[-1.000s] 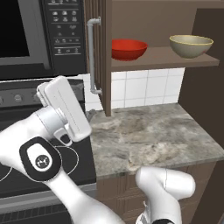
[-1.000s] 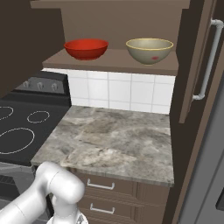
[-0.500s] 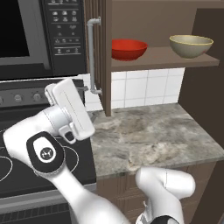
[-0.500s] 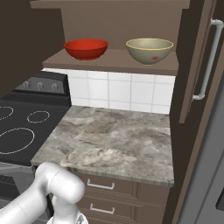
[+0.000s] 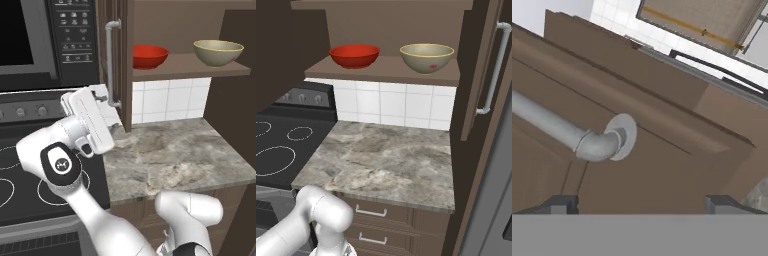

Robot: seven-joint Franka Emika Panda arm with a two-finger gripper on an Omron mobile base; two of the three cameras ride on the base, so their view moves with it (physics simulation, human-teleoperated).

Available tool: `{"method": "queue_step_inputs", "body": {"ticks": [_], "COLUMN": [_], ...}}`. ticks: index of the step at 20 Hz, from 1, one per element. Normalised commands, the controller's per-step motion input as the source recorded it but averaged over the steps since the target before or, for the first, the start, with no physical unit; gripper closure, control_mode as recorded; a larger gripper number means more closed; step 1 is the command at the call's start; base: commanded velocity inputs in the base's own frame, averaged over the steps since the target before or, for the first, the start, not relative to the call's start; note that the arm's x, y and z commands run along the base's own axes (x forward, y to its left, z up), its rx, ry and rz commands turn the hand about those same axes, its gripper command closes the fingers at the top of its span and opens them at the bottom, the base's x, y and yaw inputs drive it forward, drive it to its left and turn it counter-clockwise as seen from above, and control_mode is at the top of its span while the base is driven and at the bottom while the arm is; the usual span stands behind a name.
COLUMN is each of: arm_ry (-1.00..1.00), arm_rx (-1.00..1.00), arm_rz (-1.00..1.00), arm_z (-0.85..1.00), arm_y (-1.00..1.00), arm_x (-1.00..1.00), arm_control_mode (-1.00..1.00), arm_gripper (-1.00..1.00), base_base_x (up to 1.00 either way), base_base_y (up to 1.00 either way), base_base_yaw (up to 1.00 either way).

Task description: Open the cabinet. Pick the bowls from the counter and place them in the cabinet. Then close the cabinet.

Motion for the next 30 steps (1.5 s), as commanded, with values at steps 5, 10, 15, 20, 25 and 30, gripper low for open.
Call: {"method": "queue_step_inputs", "body": {"ticks": [5, 10, 15, 20, 25, 30], "arm_ry": [0.0, 0.01, 0.01, 0.0, 0.0, 0.0], "arm_rx": [0.0, 0.0, 0.0, 0.0, 0.0, 0.01], "arm_rz": [0.0, 0.0, 0.0, 0.0, 0.0, 0.0], "arm_z": [-0.08, -0.14, -0.15, -0.16, -0.03, 0.0], "arm_y": [-0.29, -0.36, -0.43, -0.52, -0.47, -0.39], "arm_x": [0.29, 0.37, 0.44, 0.53, 0.5, 0.44], "arm_control_mode": [-1.0, -1.0, -1.0, -1.0, -1.0, -1.0], "arm_gripper": [-1.0, -1.0, -1.0, -1.0, -1.0, -1.0], "base_base_x": [0.0, 0.0, 0.0, 0.0, 0.0, 0.0], "base_base_y": [0.0, 0.0, 0.0, 0.0, 0.0, 0.0], "base_base_yaw": [0.0, 0.0, 0.0, 0.0, 0.0, 0.0]}}
